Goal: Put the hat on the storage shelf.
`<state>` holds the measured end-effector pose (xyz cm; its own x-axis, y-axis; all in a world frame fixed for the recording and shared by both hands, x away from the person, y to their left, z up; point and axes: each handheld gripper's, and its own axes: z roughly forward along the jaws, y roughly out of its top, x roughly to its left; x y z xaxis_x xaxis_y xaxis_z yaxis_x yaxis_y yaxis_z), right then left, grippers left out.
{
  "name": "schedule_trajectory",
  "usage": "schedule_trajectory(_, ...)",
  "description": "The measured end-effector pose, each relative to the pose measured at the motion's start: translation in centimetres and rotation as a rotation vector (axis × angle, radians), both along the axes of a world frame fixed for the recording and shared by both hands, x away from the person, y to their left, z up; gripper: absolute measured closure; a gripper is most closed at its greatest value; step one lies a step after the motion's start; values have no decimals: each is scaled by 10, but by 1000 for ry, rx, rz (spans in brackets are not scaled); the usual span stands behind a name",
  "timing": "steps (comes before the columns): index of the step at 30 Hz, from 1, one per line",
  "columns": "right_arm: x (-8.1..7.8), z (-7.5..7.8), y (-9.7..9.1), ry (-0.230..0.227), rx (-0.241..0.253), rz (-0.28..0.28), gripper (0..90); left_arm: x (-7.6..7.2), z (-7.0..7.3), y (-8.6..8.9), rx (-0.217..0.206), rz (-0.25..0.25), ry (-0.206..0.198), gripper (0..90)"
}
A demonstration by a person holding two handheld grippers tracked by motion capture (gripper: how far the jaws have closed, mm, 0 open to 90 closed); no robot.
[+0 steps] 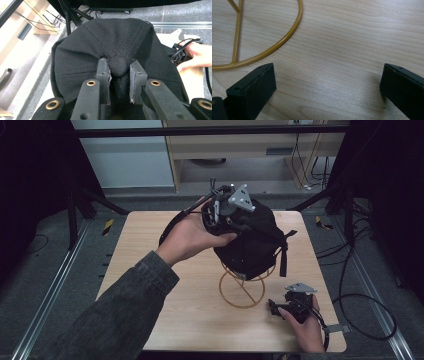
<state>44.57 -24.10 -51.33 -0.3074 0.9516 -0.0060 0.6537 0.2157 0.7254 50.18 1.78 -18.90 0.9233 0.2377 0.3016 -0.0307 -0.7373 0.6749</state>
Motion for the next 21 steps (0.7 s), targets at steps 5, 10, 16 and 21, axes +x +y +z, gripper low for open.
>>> schedule_trajectory(5, 0, 0, 0, 1, 1, 0, 6, 2, -8, -8, 23, 1, 14, 740)
schedule_trajectory(10, 0, 0, 0, 1, 4, -1, 6, 5, -18, -15, 38, -1, 28, 739)
schedule_trajectory(16, 0, 0, 0, 1, 4, -1, 6, 9, -27, -17, 52, 5, 40, 738)
schedule_trajectory(21, 0, 0, 0, 1, 2, 1, 6, 13, -33, -19, 65, 9, 56, 737)
